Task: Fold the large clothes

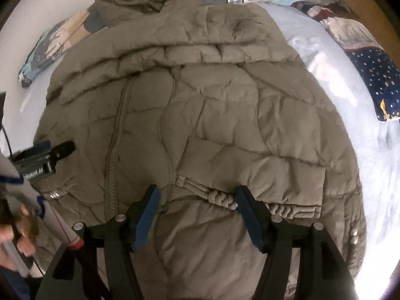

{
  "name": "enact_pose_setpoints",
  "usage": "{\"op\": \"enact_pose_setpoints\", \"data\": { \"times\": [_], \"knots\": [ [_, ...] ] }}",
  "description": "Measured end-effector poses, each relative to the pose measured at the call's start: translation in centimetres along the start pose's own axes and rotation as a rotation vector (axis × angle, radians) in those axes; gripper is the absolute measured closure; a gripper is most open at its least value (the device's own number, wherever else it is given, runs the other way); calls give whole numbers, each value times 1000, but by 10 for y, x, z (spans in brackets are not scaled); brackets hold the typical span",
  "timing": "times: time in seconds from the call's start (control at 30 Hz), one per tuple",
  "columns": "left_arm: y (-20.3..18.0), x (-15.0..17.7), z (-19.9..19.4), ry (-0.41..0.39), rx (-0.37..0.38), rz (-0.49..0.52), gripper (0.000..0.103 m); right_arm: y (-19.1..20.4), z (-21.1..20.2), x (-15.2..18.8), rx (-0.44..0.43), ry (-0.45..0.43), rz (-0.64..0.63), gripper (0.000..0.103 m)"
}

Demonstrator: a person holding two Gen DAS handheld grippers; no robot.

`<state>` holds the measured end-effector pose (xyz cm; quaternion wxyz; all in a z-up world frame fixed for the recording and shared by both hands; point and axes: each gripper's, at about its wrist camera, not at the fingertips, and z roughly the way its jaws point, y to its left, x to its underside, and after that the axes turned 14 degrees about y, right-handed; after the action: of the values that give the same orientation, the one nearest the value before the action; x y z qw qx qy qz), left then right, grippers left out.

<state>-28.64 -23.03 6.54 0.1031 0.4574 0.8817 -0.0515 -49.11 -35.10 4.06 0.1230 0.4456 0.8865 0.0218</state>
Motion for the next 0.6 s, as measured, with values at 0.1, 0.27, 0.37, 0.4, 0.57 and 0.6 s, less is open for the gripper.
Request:
{"op": "enact_pose_setpoints", "data": {
  "times": [0.1,0.27,0.37,0.4,0.57,0.6],
  "knots": [
    [-5,16,-55,-146,-20,-18,22,2,-36,0,1,-127,-27,34],
    [-10,46,-95,-208,39,-44,18,-13,-46,-15,-72,-137,47,34],
    [-10,51,-67,-117,15,-57,18,-19,-36,-22,-82,-104,83,34],
    [-5,49,-59,-103,6,-53,18,-18,-32,-25,-90,-93,88,34],
    [-8,23,-30,-129,-49,-49,18,-7,-29,-29,-160,-91,76,34],
    [-9,15,-29,-152,-67,-46,18,-4,-30,-29,-158,-101,68,34]
  ]
}}
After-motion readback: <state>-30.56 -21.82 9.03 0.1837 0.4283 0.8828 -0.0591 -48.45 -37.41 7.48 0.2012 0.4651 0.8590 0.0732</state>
